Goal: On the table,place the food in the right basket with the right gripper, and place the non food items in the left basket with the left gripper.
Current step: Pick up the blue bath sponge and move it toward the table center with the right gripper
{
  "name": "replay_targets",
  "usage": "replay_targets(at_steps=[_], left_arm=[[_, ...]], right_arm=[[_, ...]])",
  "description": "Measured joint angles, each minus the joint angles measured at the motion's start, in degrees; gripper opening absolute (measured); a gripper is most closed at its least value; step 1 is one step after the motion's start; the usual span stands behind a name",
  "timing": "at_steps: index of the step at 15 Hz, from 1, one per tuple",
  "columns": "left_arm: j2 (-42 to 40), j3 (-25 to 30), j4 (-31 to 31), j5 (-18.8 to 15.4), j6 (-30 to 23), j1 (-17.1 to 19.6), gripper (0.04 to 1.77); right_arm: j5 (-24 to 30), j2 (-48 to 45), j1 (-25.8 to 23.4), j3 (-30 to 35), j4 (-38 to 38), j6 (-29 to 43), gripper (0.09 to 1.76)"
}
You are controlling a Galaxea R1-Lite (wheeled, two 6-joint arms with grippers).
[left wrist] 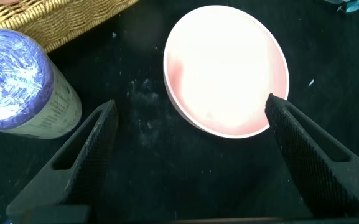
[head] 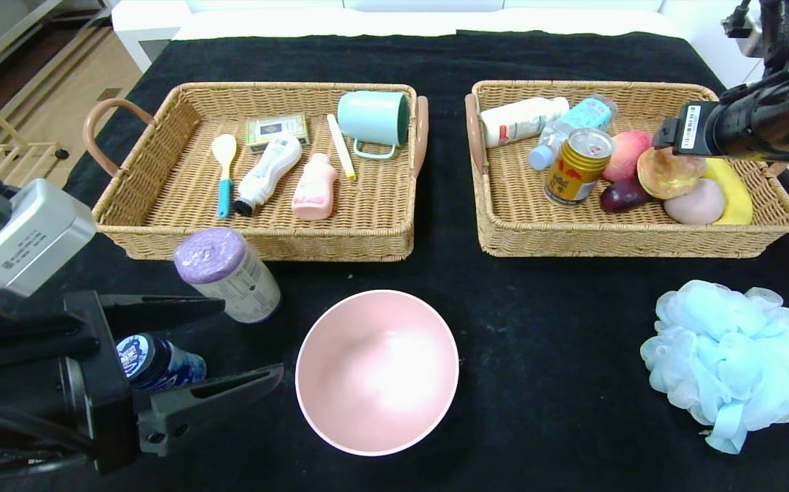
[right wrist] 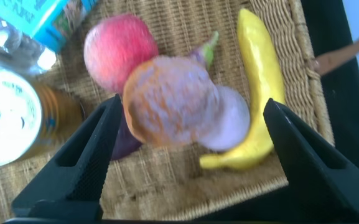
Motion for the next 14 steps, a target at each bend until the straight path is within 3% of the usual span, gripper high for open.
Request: replay_targets(at_steps=[4,14], left_arm=[[0.0,0.0,0.0,0.0,0.2,-0.1,1.72],[-0.3,-0.1,0.0,0.0,0.2,0.0,1.72]], right_arm=[[0.2,-5.1,2.4,4.4,4.6,1.8,1.68],[0.0,-20.6,14.3,22.1,4.8,2.6,1.7]])
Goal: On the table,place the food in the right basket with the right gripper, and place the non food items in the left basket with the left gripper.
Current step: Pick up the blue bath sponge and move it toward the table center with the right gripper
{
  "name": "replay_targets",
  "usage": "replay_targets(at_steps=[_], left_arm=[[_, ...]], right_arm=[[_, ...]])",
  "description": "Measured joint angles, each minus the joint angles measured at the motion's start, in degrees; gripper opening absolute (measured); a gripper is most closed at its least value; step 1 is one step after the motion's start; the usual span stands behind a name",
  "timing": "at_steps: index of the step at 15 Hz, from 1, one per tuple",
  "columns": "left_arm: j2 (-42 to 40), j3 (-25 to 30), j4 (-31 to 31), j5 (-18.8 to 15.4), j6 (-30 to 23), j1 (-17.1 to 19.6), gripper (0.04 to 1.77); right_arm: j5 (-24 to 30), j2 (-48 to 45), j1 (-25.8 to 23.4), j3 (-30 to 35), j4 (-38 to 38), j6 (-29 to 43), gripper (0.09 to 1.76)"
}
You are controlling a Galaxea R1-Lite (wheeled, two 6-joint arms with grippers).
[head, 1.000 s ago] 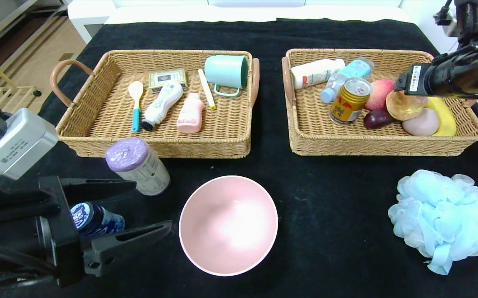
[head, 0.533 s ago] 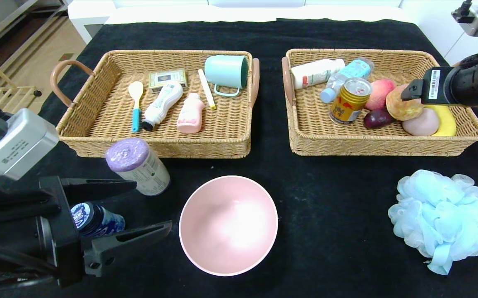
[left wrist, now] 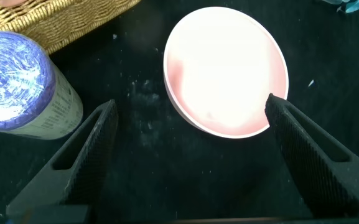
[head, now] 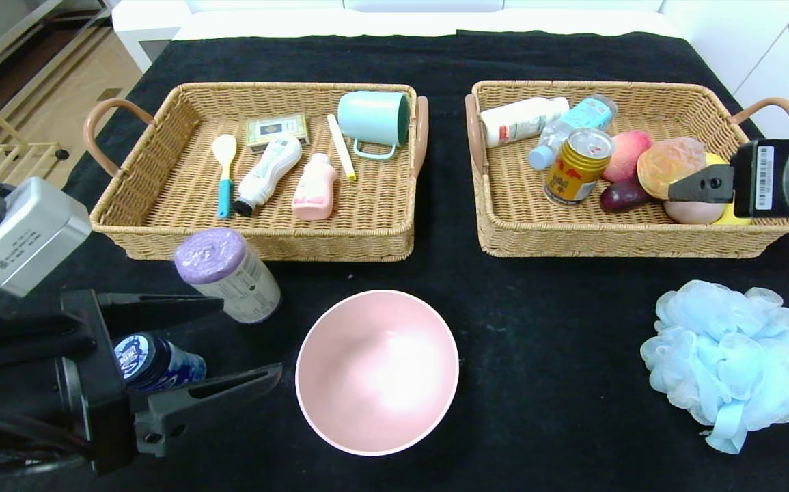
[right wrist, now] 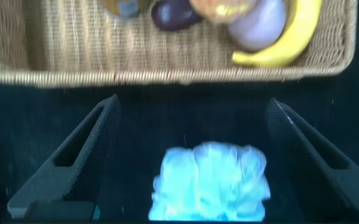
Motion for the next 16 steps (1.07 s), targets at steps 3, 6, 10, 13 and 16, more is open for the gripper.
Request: replay_targets(at_steps=[3,6,10,13,16], left_arm=[[-0.3,0.0,0.0,0.0,0.0,0.0,1.72],[-0.4,0.0,0.0,0.0,0.0,0.0,1.72],[-0.4,0.0,0.0,0.0,0.2,0.0,1.72],[-0.4,0.0,0.0,0.0,0.2,0.0,1.72],[-0.3,0.0,0.0,0.0,0.2,0.0,1.72]], right_arm=[[0.1,-3.7,0.4,6.3,0.0,1.7,1.7],[0.4,-6.6,0.2,12.5,0.0,4.5,1.7],[3.7,-8.4,0.3,19.0,-0.2,9.6,1.7],[4.5,-8.8,0.1,21.9,-0.4,11.5,1.7],[6.5,-8.6,-0.1,24.3,-0.7,12.3,1.7]])
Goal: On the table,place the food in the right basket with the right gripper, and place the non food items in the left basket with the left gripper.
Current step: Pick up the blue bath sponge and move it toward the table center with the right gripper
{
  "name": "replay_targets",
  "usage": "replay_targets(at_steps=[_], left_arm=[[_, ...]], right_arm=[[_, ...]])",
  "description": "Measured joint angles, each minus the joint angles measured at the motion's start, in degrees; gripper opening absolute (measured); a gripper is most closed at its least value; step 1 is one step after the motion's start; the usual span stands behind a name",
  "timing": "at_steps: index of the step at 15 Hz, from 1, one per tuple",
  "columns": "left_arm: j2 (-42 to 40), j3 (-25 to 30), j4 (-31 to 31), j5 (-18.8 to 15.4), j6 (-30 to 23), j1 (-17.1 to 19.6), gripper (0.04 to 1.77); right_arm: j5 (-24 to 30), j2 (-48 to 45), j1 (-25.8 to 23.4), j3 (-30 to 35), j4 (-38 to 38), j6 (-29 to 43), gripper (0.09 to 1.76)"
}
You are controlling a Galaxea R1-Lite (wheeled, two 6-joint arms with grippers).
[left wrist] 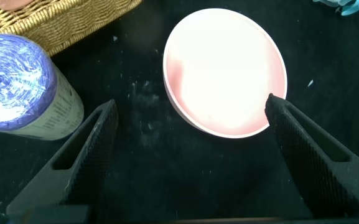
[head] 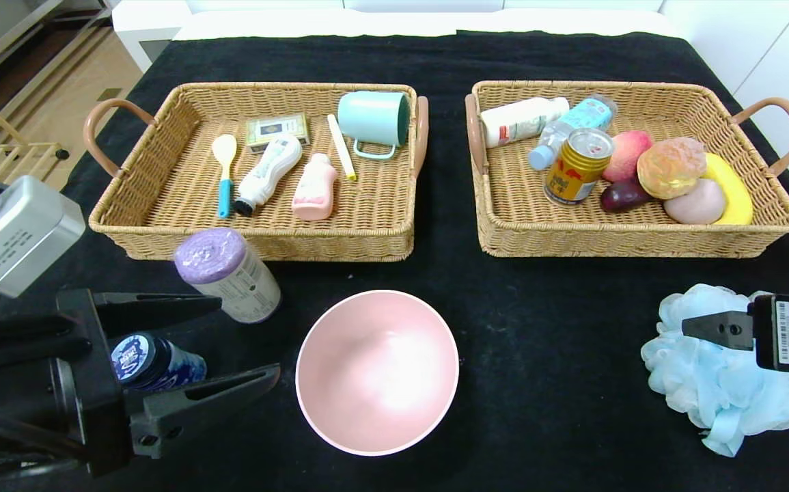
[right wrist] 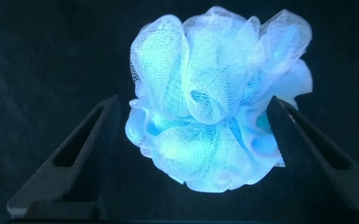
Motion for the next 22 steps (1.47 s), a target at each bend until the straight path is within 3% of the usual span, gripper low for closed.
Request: replay_targets(at_steps=[16,19,22], left_arm=[[0.4,0.2,0.0,0.0,0.2,-0.2,1.72],[0.4,0.2,0.0,0.0,0.3,-0.2,1.72],[0.4,0.2,0.0,0.0,0.4,-0.2,1.72]], right_arm=[[2.0,7.6,-2.0,7.3,-8.5,2.4,1.7],[2.0,8.0,-2.2,7.7,-8.6,2.3,1.27],[2.0,8.2,-2.3,7.8,-8.7,2.3,0.95]])
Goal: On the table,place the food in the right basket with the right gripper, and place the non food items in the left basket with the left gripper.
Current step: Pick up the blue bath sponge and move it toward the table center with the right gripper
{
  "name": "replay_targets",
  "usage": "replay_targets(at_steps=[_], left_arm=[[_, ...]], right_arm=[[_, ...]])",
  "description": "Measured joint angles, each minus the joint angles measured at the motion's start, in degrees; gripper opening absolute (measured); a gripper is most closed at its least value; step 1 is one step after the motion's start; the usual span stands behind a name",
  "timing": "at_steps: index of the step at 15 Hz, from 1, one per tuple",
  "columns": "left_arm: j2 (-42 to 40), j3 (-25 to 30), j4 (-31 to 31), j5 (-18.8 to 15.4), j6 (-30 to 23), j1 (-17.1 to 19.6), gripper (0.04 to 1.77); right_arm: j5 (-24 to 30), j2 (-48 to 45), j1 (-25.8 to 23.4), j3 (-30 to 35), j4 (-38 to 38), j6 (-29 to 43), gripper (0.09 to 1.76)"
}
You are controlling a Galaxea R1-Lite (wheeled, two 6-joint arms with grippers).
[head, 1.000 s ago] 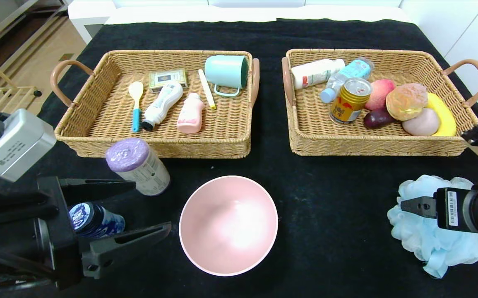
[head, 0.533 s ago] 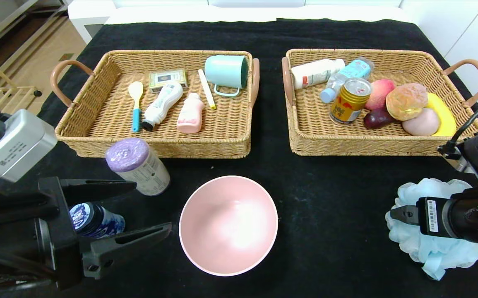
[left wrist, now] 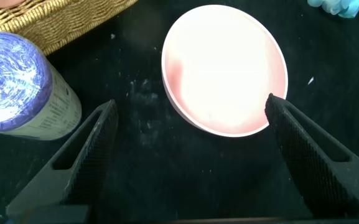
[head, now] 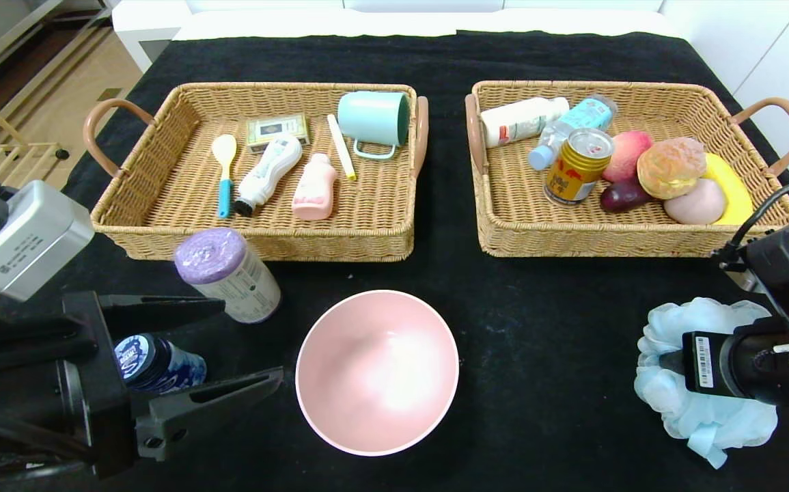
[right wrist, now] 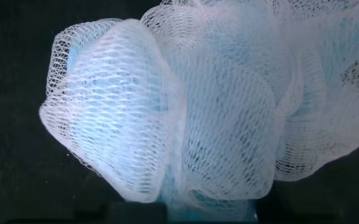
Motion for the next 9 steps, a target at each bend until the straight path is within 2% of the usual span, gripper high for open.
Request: replay_targets(at_steps=[3,9], left_arm=[[0.0,0.0,0.0,0.0,0.0,0.0,1.72],[0.0,0.0,0.0,0.0,0.0,0.0,1.72]], right_arm=[[0.0,0.1,0.1,0.0,0.0,0.0,0.81],[0.1,0.2,0.1,0.0,0.0,-0.2,0.81]])
